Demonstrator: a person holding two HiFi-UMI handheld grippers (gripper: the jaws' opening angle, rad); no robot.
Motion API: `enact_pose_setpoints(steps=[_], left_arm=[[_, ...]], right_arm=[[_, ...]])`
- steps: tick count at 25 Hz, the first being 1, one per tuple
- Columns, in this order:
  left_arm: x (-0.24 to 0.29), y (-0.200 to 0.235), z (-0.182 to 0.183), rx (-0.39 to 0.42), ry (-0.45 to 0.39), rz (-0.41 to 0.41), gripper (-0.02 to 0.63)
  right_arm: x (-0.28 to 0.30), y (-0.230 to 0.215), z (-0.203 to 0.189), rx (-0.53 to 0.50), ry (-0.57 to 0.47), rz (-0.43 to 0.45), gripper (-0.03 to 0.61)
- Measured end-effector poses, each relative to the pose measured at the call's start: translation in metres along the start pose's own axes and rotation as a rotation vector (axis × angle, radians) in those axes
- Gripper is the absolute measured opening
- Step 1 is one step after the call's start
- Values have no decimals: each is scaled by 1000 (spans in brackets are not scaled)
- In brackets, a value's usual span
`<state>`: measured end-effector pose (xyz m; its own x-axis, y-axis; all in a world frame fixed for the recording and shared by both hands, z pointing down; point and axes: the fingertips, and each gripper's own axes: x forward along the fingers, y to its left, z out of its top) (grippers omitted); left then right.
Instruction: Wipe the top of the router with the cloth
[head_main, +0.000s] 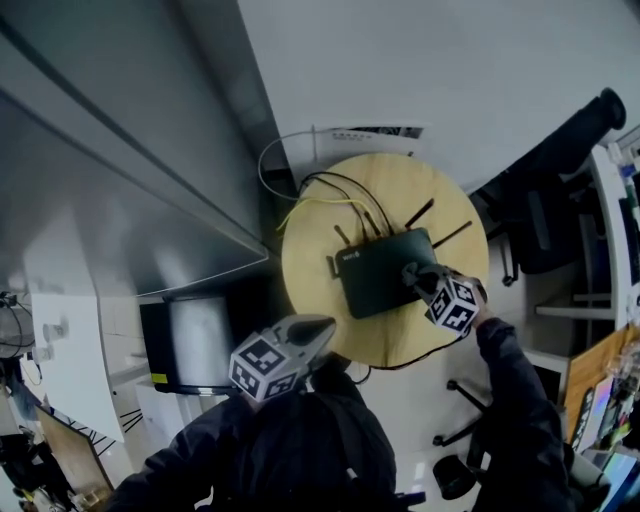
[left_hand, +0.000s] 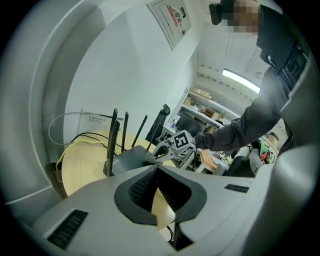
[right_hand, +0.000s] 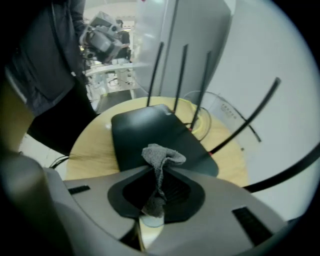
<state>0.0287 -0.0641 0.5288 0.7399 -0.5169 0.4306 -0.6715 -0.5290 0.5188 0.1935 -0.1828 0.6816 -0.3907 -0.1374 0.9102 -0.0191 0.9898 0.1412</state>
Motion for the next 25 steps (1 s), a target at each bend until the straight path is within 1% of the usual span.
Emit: enact_pose_setpoints(steps=[2,4,6,8,11,14,17,20,22,25], left_arm=[[-2,2,0,-3,-1,9,-8],[-4,4,0,-6,-4,20,-8],[-7,5,-1,-11,-7,30,-8],[-9,7,-1,-15,-12,40,-8],[-11,11,0,-19,-18,48,-8],[-10,10,1,-17,-20,42,-8],[-7,7,3,-6,-18,24,-8],[-5,4,3,6,-11,6,-8],[-4,0,3,15,-5,-7,-8],[-4,-6,2,30,3,-25,-8]], right_arm=[[4,-33,-1,60,-6,-109,69],[9,-56,-3,94,6,-179,69],[12,-71,-4,103,26,-230,69],[16,-78,-8,98,53,-252,69],[17,-74,-13,43,92,-228,67],[13,-59,-19,6,115,-162,67],[4,-33,-30,39,104,-100,67],[-5,-4,-38,52,98,-57,67],[-8,9,-42,62,95,-46,67],[-9,13,-47,90,99,-59,67]])
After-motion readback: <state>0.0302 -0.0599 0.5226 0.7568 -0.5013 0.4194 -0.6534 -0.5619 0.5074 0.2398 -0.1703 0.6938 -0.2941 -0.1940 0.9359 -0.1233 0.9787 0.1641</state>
